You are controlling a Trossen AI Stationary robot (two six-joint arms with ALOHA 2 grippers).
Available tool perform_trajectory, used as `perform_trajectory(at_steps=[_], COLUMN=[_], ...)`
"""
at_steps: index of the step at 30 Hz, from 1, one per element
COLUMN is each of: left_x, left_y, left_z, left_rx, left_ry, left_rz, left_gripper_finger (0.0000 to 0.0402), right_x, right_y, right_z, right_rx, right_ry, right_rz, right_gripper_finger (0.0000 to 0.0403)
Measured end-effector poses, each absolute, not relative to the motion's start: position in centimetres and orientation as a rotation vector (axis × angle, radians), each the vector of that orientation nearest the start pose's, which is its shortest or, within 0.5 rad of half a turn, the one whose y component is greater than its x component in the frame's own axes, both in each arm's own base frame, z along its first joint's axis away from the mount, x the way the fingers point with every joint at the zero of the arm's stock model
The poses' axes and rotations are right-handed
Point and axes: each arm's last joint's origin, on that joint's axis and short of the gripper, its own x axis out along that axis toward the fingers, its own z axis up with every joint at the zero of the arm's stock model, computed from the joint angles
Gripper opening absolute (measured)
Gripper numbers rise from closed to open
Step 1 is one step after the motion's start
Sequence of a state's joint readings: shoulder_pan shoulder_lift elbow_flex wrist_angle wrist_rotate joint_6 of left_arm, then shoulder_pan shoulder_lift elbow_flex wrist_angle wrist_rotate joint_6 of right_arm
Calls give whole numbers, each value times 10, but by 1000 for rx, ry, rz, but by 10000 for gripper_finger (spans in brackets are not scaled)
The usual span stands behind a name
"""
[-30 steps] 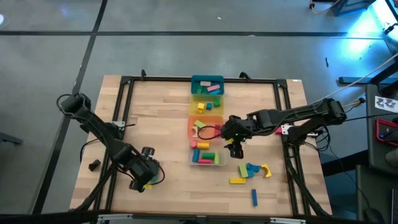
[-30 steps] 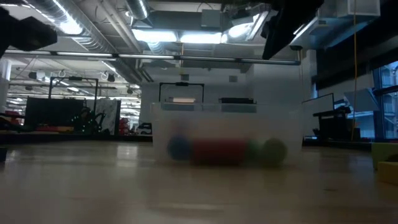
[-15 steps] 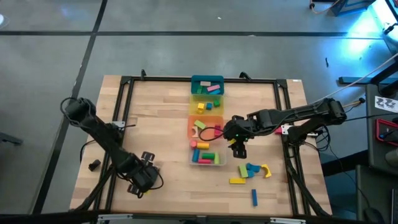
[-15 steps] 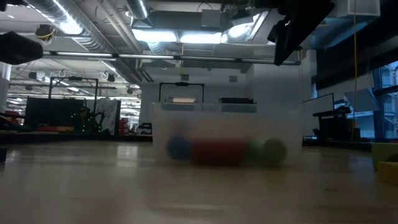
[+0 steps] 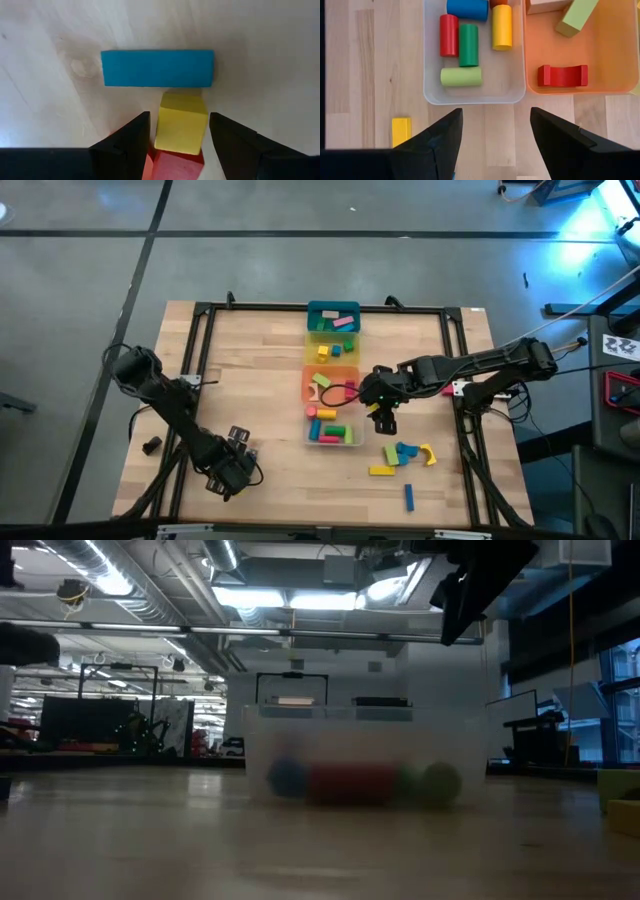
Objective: Sort blocks by size
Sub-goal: Put the yellow square block into the yellow bin
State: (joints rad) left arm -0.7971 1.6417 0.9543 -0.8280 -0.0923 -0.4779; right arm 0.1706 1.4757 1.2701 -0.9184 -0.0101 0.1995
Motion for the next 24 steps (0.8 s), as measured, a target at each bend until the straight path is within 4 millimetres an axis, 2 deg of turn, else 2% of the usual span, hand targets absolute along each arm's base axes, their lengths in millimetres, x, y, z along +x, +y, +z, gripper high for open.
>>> perform_trajectory(at_steps=[7,14,19,24], left_x=[195,196,198,206], left_y=[-196,-197,-195,-193], left_z=[143,141,142,142], left_rx=[322,313,240,164], left_ry=[1510,1507,1509,1481], left_rz=[-195,-207,-152,-123], left_gripper_finger=[183,120,120,120], right_x=[273,257,241,225], right_y=[47,41,37,33], right_z=[291,299,302,291], right_rx=[34,-57,-94,-81], right_ry=[1193,1213,1174,1070], right_rz=[70,-31,-71,-79], right_gripper_finger=[232,232,232,232])
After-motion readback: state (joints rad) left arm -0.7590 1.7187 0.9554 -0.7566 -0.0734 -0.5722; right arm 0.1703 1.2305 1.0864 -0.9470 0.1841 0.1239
